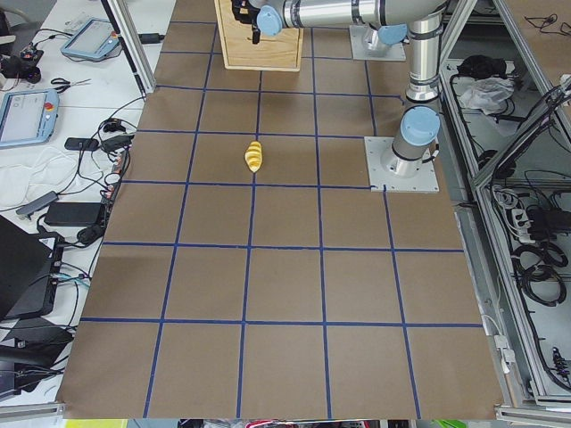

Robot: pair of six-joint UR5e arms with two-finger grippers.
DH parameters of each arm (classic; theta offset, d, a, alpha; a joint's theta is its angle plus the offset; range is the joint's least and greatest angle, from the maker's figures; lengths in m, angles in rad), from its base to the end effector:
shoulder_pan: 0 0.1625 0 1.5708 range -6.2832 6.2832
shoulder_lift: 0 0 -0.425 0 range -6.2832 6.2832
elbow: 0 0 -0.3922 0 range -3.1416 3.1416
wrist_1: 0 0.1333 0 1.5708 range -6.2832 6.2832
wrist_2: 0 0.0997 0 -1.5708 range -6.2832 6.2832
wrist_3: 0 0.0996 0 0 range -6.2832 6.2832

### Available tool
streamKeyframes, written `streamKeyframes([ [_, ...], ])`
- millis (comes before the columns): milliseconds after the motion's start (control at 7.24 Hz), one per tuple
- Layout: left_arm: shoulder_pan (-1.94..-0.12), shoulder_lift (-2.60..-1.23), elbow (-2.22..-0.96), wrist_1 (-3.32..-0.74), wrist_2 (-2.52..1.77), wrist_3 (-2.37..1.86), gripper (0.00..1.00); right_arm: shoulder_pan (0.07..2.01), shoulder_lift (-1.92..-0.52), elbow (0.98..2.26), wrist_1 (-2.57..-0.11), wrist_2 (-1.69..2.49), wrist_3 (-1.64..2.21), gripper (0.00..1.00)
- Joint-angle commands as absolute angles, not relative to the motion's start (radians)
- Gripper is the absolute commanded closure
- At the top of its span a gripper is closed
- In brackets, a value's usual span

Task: Open upper drawer
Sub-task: 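Pull the handle with the left gripper away from the cabinet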

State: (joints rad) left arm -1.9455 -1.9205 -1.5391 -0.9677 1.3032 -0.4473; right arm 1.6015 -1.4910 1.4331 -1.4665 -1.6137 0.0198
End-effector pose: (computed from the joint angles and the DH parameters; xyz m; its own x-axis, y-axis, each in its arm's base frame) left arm -0.3831 -0.5379 0.3750 -0.9366 -0.0056 0.3504 -0.0598 0.9878 -0.1438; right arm 0.1449 -0.5162 0.5048 -0.9990 -0.0129 0.0438 -0.0109 0.9989 0.0455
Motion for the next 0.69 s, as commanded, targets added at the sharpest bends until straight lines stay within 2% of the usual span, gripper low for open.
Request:
streamKeyframes([
  [0, -1.944, -1.921, -1.542, -0.969, 1.333, -0.446, 0.00, 1.601, -1.491, 1.434, -1.466, -1.614, 0.018, 0.00],
  [553, -1.936, -1.921, -1.536, -0.991, 1.391, -0.431, 0.00, 1.601, -1.491, 1.433, -1.466, -1.614, 0.020, 0.00],
])
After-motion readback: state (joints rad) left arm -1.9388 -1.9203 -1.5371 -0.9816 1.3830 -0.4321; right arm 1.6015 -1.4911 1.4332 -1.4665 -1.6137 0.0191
